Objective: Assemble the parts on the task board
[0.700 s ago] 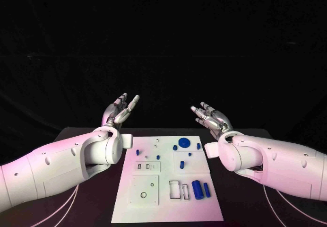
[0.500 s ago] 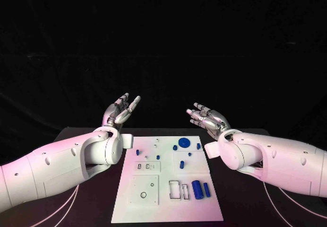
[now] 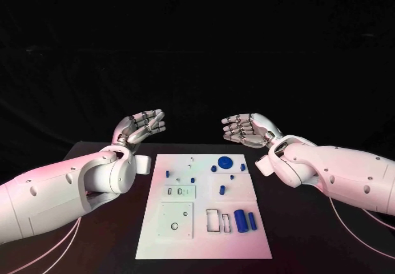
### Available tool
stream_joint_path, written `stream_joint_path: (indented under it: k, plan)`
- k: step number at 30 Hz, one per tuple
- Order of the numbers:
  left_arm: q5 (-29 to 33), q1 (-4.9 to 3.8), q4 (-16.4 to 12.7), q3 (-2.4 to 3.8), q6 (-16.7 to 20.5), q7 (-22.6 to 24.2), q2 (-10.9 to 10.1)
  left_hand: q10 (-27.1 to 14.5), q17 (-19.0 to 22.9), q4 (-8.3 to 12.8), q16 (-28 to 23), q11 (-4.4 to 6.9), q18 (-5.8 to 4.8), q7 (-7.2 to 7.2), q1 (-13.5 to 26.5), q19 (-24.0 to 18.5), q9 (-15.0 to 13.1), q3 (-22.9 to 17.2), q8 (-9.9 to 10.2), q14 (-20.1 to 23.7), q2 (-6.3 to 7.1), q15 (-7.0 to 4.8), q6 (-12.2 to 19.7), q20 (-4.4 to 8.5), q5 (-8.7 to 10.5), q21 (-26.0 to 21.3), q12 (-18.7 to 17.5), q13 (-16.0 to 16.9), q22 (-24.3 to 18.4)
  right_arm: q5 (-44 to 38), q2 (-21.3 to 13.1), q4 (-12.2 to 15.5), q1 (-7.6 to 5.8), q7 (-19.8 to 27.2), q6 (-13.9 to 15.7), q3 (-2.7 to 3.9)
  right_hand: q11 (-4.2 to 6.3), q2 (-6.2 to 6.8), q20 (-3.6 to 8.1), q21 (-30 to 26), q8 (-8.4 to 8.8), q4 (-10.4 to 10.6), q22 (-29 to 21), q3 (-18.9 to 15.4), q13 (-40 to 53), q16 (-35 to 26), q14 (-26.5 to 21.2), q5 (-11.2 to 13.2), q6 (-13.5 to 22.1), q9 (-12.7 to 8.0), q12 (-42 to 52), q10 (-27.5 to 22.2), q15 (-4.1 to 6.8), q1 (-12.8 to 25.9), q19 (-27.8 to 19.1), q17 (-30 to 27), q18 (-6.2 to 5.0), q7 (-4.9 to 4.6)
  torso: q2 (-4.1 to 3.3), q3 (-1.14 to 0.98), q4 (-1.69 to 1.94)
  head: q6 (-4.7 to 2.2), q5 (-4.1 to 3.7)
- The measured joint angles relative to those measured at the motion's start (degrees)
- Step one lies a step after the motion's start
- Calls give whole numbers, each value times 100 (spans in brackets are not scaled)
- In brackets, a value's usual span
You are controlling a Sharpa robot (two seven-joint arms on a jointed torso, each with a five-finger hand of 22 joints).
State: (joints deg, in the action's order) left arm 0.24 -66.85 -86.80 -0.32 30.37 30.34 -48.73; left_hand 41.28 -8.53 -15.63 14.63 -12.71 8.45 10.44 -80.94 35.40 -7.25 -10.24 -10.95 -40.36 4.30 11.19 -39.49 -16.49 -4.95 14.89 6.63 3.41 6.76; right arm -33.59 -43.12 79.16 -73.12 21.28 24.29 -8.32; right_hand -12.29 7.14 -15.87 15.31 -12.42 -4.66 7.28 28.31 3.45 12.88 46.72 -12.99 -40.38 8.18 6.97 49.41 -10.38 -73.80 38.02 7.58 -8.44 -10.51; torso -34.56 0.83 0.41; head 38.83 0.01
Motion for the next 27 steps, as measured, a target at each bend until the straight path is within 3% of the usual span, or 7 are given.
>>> stream_joint_path:
  k: [2, 4, 10, 17, 19, 21, 27]
  plan:
    - [-73, -32, -87, 5, -77, -35, -80, 288, -59, 34, 94, 24, -1, 39, -120, 230, -41, -13, -80, -271, 43, -47, -211, 11, 29, 92, 11, 9, 15, -447, 13, -11, -53, -79, -16, 12, 66, 36, 56, 144, -65, -90, 52, 90, 4, 93, 367, 0, -283, 37, 0, 329, 88, -36, 256, 53, -88, -48, -42, 7, 9, -6, -12]
    - [-138, -44, -184, 3, -142, -69, -139, 504, -104, 110, 161, 48, 87, 63, -219, 392, -69, -17, -136, -482, 100, -86, -373, 19, 29, 153, 35, 10, 17, -815, 27, -25, -85, -167, -40, 13, 129, 56, 118, 284, -110, -155, 110, 159, 11, 181, 694, 0, -512, 64, 0, 607, 175, -56, 477, 110, -88, -86, -97, 16, 18, -15, -23]
    - [-322, -142, -523, 11, -358, -171, -320, 987, -210, 276, 262, 117, 86, 140, -496, 756, -122, -52, -233, -970, 194, -192, -684, 60, 29, 239, 35, 20, 15, -2174, 95, -78, -200, -686, -201, 17, 317, 217, 348, 814, -173, -217, 369, 228, 34, 470, 1587, 22, -1008, 132, -112, 1271, 439, -51, 1035, 364, -87, -203, -255, 55, 52, -59, -64]
    - [-436, -188, -834, 29, -523, -259, -505, 1387, -310, 387, 328, 185, 178, 185, -666, 1100, -153, -83, -294, -1405, 250, -293, -899, 123, 29, 346, 35, 26, -13, -3713, 154, -44, -261, -1435, -515, 20, 510, 404, 617, 1524, -179, -220, 778, 47, 87, 1130, 2400, 11, -1345, 214, -224, 1748, 703, 34, 1545, 965, -87, -57, -431, 101, 99, -90, -124]
    - [-455, -201, -899, 53, -557, -282, -536, 1387, -310, 387, 328, 184, 178, 184, -666, 1100, -153, -83, -294, -1405, 250, -293, -899, 123, 29, 346, 1, 26, -24, -4102, 185, -28, -268, -1631, -611, 22, 598, 590, 794, 2129, -179, -135, 1175, -105, 171, 2061, 2739, -35, -1527, 297, -290, 1843, 841, 39, 1846, 1731, -88, 41, -471, 112, 110, -96, -131]
    - [-466, -207, -947, 70, -582, -299, -559, 1386, -310, 387, 328, 184, 178, 184, -667, 1100, -150, -83, -294, -1405, 250, -292, -898, 123, 29, 346, 1, 25, -24, -4393, 220, -26, -269, -1775, -682, 22, 630, 645, 851, 2449, -175, -63, 1395, -228, 224, 2654, 2845, -45, -1552, 338, -292, 1714, 926, 34, 1940, 2171, -88, 66, -518, 122, 122, -100, -133]
    - [-482, -227, -1051, 102, -649, -340, -606, 1386, -310, 386, 304, 184, 177, 184, -667, 1100, -146, -83, -294, -1404, 250, -291, -898, 123, 29, 346, -20, 25, -31, -5028, 331, -90, -272, -2089, -847, 21, 624, 636, 879, 2937, -102, 76, 1777, -423, 359, 3647, 2920, -45, -1528, 404, -123, 1505, 918, -48, 2058, 2729, -87, 89, -620, 144, 159, -115, -144]
